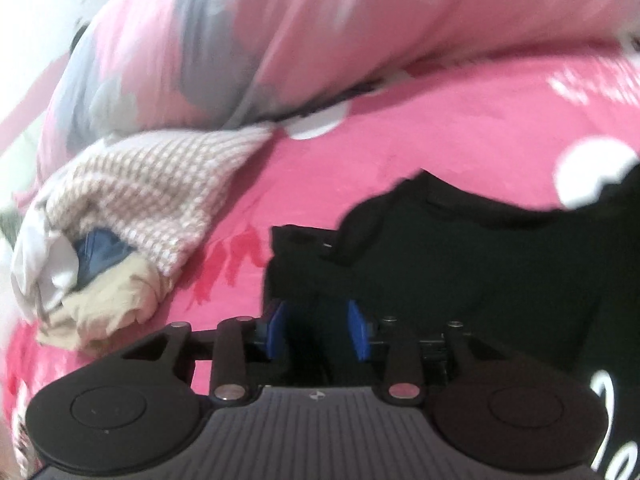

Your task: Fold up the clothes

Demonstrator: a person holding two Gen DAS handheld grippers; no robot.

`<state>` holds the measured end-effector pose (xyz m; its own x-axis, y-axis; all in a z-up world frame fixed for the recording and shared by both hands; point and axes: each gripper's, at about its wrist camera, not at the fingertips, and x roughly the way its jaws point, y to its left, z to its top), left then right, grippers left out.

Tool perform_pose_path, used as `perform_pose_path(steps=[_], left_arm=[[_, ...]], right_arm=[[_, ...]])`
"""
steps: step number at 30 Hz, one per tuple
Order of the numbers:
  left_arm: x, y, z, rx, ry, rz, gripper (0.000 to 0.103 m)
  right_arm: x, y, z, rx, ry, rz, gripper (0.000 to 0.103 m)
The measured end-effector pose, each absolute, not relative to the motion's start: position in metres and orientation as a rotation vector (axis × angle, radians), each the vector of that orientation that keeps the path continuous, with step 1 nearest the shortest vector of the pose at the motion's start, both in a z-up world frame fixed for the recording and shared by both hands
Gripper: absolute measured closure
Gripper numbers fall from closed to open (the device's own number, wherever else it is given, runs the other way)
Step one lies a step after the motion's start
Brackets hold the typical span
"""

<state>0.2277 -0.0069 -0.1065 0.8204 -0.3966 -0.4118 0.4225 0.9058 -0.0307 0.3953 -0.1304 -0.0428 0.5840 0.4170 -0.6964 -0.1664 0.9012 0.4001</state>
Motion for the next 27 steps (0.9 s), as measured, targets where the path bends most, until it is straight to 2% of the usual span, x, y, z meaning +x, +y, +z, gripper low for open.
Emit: perform_pose_path(steps=[4,5,6,7,9,12,15,17,22,27], left_arm=[[0.227,-0.007,-0.106,0.065,0.427,-0.438,0.093],[0.228,-0.007,-0.106,0.065,0.429,-0.436,0.093],[0.228,-0.007,-0.106,0.065,0.432,-0.434,0.093],[0.228,-0.007,-0.106,0.062,0.435,-0.432,0.093],[0.23,-0.005,-0.106,0.055,0.441,-0.428,0.093],[0.23,-0.006,-0.106,0.062,0.443,-0.427,0.093],[0.23,-0.007,-0.106,0.069,0.446,-0.426,0.087],[0.23,-0.007,-0.106,0.074,0.447,-0.426,0.079],[0.231,-0.01,-0.107,0.094,0.452,-0.428,0.072],[0.232,-0.017,-0.11,0.141,0.47,-0.428,0.072]], right_arm=[[0.403,-0.113,-0.048,0.212,0.901,0.346,0.067],[0.405,-0.111,-0.052,0.2,0.907,0.335,0.074],[0.407,-0.112,-0.055,0.196,0.915,0.325,0.086],[0.409,-0.115,-0.057,0.215,0.923,0.314,0.093],[0.409,-0.126,-0.06,0.274,0.917,0.293,0.1],[0.403,-0.14,-0.059,0.353,0.897,0.276,0.101],[0.398,-0.154,-0.059,0.433,0.879,0.251,0.101],[0.394,-0.167,-0.062,0.498,0.867,0.231,0.101],[0.386,-0.195,-0.075,0.652,0.857,0.196,0.101],[0.385,-0.204,-0.078,0.739,0.855,0.215,0.101]])
